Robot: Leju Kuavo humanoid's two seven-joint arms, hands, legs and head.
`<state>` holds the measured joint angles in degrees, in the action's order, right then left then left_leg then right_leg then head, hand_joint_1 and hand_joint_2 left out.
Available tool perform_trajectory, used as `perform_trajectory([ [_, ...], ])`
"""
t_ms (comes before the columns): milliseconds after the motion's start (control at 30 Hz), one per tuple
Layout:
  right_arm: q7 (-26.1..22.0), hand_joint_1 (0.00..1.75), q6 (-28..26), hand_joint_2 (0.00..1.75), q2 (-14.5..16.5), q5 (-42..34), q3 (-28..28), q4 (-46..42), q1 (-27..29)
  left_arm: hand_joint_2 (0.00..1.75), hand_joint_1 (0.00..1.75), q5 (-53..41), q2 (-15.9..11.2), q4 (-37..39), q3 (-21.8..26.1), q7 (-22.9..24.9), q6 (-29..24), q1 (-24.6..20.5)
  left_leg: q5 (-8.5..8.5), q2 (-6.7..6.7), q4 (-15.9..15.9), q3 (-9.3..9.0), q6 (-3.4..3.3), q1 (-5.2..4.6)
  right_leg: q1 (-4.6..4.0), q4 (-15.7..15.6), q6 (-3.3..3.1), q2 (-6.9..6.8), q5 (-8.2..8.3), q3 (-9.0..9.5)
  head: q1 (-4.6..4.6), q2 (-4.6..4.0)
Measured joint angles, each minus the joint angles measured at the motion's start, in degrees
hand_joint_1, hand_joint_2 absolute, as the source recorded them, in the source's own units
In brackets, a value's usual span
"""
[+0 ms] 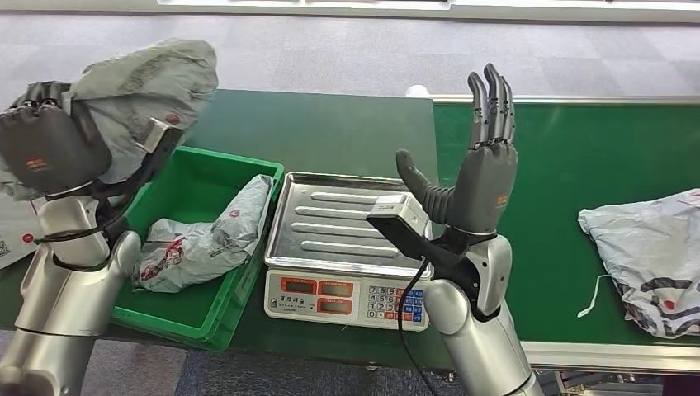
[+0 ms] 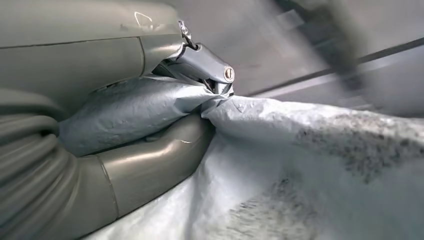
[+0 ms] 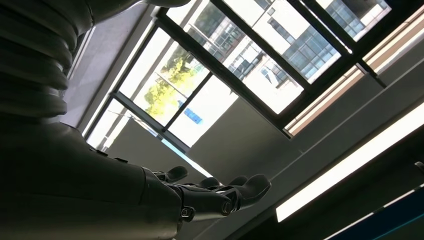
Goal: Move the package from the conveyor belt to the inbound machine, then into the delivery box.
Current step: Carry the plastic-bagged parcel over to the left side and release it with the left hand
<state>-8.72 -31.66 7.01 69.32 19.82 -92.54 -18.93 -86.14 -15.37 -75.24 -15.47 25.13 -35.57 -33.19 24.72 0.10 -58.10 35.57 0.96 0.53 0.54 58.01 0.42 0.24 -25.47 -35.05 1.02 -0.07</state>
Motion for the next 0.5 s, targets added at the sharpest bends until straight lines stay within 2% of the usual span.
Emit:
perform_trajectory([
  [100, 0.0, 0.00, 1.9, 1.75, 0.1, 1.5, 0.0, -1.0, 1.2, 1.75, 1.75, 0.0, -2.8, 2.0, 0.8, 7.9, 3.7, 1.9, 0.01, -0.09, 0.0, -0.03, 0.02, 0.00, 0.00, 0.0, -0.05, -0.14, -0.08, 0.08, 0.00, 0.00],
  [233, 0.0, 0.00, 3.6, 1.75, 0.2, 2.7, -0.1, -3.3, 3.2, 1.75, 1.75, 0.0, -4.4, 6.9, 3.6, 9.0, 3.4, 5.0, 0.03, -0.03, 0.0, 0.01, 0.06, 0.02, -0.03, 0.0, -0.12, -0.05, -0.06, -0.02, -0.01, 0.00],
  [267, 0.0, 0.00, 3.9, 1.75, 0.2, 2.8, -0.1, -3.8, 3.6, 1.75, 1.64, 0.0, -4.5, 7.4, 4.1, 9.1, 4.1, 5.3, 0.03, -0.04, 0.0, 0.03, 0.06, 0.02, -0.03, 0.0, -0.12, -0.06, -0.06, -0.02, 0.00, 0.00],
  [367, 0.1, 0.00, 4.5, 1.75, 0.3, 3.1, -0.1, -5.1, 4.3, 1.75, 0.34, 0.0, -4.9, 7.7, 5.1, 9.3, 7.2, 6.2, 0.04, -0.09, 0.0, 0.04, 0.06, 0.01, 0.00, 0.0, -0.12, -0.12, -0.06, 0.00, -0.01, 0.00],
  [400, 0.1, 0.00, 4.7, 1.75, 0.3, 3.1, -0.1, -5.3, 4.4, 1.75, 0.00, 0.0, -5.0, 7.7, 5.3, 9.3, 8.0, 6.5, 0.04, -0.09, 0.0, 0.04, 0.06, 0.01, 0.01, 0.0, -0.11, -0.12, -0.06, 0.00, -0.01, 0.00],
  [500, 0.0, 0.00, 5.3, 1.75, 0.3, 3.0, -0.1, -5.9, 4.7, 1.75, 0.00, 0.0, -4.9, 7.7, 6.0, 9.1, 9.1, 7.0, 0.07, -0.08, 0.0, 0.04, 0.10, 0.01, 0.00, 0.0, -0.11, -0.09, -0.06, -0.02, 0.00, 0.00],
])
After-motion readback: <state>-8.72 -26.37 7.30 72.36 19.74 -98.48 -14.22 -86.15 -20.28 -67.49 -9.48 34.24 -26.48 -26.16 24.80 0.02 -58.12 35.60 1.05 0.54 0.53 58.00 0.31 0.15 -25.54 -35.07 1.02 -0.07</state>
